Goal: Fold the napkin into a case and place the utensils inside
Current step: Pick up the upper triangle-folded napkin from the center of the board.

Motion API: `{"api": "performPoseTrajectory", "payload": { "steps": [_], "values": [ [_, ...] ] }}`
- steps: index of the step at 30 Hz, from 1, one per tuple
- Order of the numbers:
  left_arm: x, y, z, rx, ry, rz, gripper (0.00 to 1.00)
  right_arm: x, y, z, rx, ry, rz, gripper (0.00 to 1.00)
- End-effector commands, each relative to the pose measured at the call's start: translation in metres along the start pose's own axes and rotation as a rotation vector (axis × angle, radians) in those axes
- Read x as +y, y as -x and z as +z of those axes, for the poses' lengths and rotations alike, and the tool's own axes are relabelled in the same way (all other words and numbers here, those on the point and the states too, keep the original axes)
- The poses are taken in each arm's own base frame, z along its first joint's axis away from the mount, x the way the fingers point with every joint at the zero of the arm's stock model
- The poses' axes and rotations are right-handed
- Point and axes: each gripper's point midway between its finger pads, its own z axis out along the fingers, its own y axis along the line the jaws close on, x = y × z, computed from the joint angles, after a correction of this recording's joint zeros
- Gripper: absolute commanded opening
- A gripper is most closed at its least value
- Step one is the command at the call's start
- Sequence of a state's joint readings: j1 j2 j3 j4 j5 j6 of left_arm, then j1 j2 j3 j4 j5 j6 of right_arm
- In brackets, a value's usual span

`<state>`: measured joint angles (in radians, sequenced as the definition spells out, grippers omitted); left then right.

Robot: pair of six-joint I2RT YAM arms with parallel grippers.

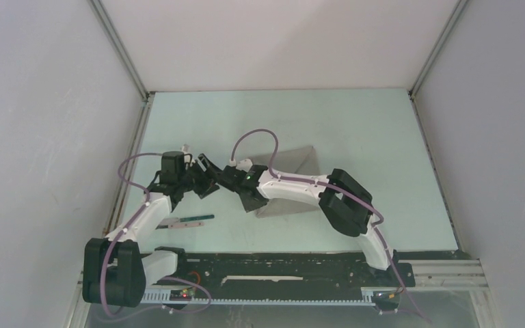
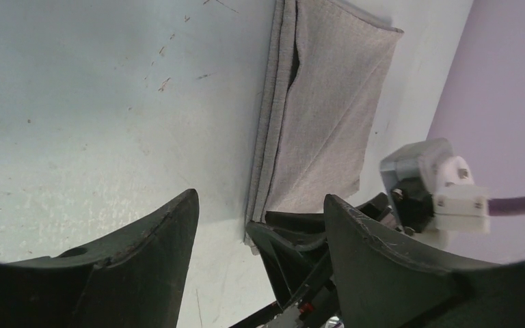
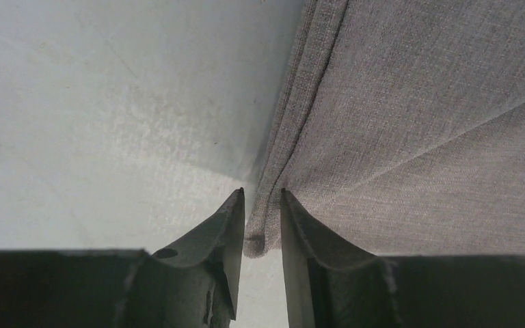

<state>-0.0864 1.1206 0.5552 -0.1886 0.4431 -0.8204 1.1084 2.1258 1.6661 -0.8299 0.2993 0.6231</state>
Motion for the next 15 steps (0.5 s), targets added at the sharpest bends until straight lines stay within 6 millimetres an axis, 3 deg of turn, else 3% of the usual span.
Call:
{"api": "performPoseTrajectory", "payload": {
  "steps": [1, 8, 15],
  "values": [
    [-0.006, 0.003, 0.000, -0.008, -0.039, 0.021, 0.73, 0.002, 0.003, 0.003, -0.020, -0.025, -0.006, 0.34],
    [-0.003, 0.002, 0.002, -0.005, -0.034, 0.018, 0.73, -0.003, -0.009, 0.011, 0.001, -0.012, -0.001, 0.42],
    [-0.004, 0.003, 0.002, -0.007, -0.038, 0.020, 0.73, -0.018, -0.026, 0.023, 0.030, -0.061, -0.042, 0.40]
  ]
}}
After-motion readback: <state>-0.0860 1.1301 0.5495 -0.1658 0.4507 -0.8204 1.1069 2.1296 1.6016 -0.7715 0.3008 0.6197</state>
